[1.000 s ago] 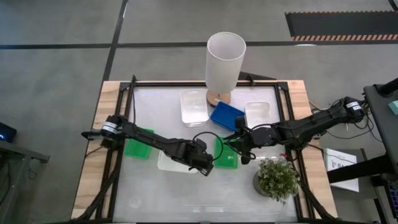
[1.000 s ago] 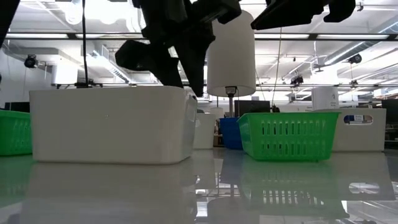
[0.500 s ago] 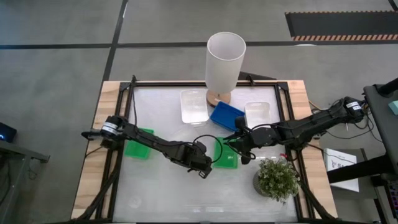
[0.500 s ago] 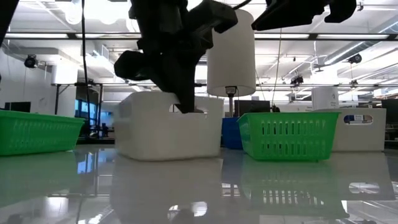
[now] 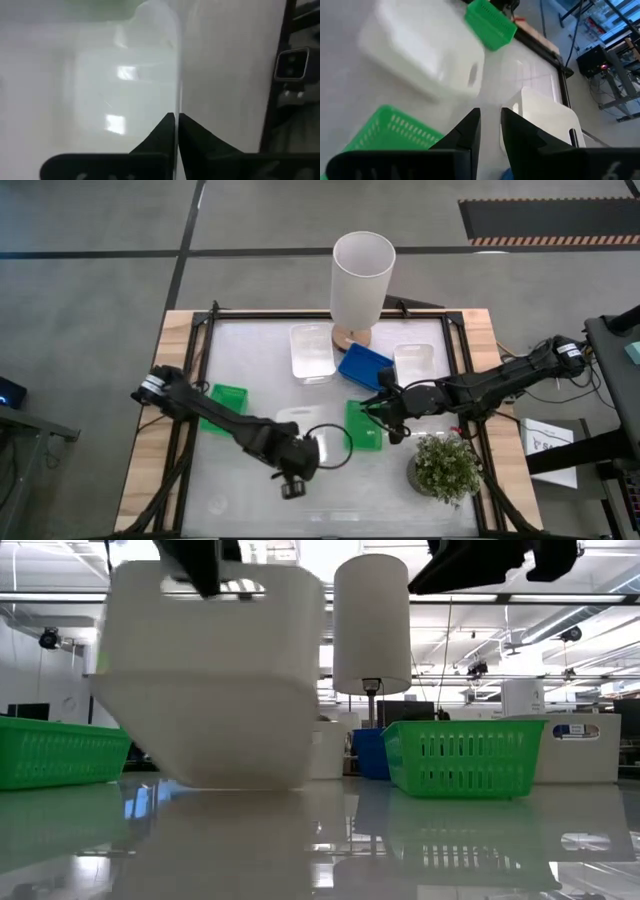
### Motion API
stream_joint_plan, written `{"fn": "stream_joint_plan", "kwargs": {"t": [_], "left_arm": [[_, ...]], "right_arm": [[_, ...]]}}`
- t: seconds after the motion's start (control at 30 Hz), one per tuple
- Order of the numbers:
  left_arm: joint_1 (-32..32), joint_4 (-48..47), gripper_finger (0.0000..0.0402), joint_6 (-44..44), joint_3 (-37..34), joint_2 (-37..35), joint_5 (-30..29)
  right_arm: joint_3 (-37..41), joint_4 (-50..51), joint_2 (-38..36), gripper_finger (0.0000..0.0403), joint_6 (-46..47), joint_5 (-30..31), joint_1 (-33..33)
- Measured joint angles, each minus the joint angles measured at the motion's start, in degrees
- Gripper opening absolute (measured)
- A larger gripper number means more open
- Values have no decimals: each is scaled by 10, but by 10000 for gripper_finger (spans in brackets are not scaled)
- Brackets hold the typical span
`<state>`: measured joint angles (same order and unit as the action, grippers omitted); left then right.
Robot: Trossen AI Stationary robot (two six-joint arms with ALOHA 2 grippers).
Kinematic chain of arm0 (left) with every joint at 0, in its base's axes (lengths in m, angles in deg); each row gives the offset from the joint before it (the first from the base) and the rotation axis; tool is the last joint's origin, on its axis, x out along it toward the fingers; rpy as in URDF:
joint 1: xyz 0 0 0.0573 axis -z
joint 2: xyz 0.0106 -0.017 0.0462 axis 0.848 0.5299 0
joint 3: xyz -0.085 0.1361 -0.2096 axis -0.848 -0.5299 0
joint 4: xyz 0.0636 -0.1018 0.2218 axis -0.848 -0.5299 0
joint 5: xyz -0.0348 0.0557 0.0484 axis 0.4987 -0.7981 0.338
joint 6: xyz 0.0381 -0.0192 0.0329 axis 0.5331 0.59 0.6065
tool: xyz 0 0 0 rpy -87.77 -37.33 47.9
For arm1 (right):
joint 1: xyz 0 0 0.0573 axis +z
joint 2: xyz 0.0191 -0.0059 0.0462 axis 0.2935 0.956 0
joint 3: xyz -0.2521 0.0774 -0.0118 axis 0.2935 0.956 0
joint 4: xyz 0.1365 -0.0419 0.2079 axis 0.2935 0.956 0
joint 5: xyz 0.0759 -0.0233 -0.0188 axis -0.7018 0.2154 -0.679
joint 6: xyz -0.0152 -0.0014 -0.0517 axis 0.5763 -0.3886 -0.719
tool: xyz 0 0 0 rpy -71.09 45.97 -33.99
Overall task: Stack baskets by color
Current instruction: Stack the bottom white bin on top of the top white bin on the table
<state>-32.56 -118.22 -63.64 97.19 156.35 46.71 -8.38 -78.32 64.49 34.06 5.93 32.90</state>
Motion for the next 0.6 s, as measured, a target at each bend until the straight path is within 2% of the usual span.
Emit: {"fn": "stream_joint_plan", "kwargs": {"t": [0.1, 0.3, 0.47, 0.6], "left_arm": [[-2, -43, 0, 42, 12, -24, -26], [-25, -48, 0, 177, 17, -77, -73], [-67, -47, 0, 269, 17, -122, -116], [-126, -43, 0, 322, 13, -144, -127]], "right_arm": [[0, 25, -5, 68, -1, 1, 0], [0, 41, -32, 68, 17, -2, 0], [3, 60, -58, 68, 24, -37, 0], [18, 89, -86, 68, 29, -41, 0]]}}
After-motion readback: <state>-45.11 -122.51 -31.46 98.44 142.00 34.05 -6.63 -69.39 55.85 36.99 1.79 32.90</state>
